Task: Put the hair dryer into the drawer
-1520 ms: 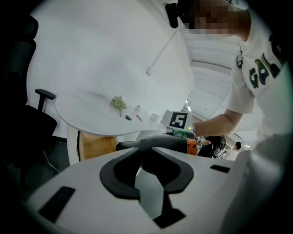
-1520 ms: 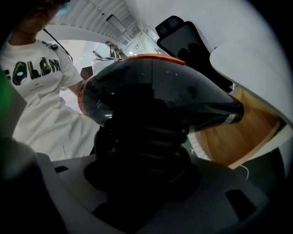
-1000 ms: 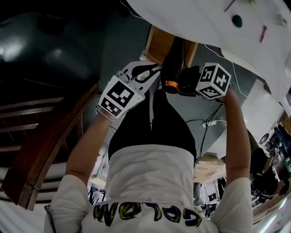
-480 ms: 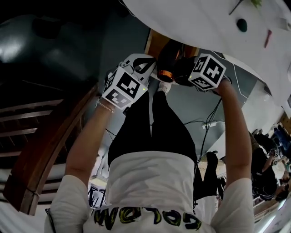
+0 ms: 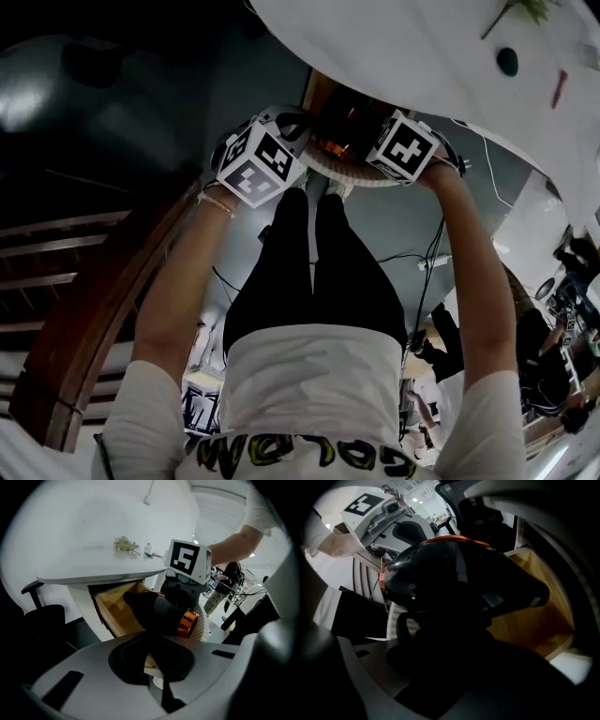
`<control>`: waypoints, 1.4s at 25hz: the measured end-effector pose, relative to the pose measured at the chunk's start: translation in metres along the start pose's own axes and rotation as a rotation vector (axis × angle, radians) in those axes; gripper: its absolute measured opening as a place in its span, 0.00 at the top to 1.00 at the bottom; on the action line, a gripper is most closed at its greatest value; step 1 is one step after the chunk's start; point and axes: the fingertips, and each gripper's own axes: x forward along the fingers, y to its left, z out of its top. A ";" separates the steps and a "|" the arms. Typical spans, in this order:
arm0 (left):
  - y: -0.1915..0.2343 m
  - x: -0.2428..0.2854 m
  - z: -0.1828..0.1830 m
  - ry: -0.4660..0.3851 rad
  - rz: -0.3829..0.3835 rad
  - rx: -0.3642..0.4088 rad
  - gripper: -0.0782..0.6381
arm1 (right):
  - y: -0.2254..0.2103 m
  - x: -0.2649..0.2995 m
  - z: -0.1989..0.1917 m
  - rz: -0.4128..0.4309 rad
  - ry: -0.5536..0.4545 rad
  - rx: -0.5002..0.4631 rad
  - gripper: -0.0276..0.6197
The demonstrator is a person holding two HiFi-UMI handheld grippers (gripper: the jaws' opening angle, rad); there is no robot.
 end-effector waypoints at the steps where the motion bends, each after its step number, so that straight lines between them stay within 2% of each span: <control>1: 0.002 0.002 -0.003 0.002 -0.006 -0.010 0.87 | -0.003 0.003 0.001 -0.017 0.014 -0.007 0.57; 5: 0.006 0.008 -0.012 0.020 -0.044 -0.049 0.87 | -0.013 0.016 0.009 -0.085 0.055 -0.040 0.58; 15: 0.001 0.031 -0.017 0.041 -0.077 -0.077 0.87 | -0.039 0.049 -0.001 -0.212 0.169 -0.020 0.57; 22: 0.000 0.040 -0.018 0.074 -0.056 -0.035 0.87 | -0.050 0.063 -0.012 -0.288 0.276 -0.024 0.57; 29: 0.002 0.040 -0.019 0.080 -0.033 -0.048 0.87 | -0.057 0.072 -0.023 -0.360 0.397 -0.022 0.56; 33: 0.004 0.040 -0.019 0.070 -0.023 -0.060 0.87 | -0.058 0.073 -0.025 -0.370 0.415 -0.022 0.56; 35: 0.005 0.038 -0.019 0.060 -0.015 -0.066 0.87 | -0.057 0.073 -0.023 -0.376 0.406 -0.027 0.52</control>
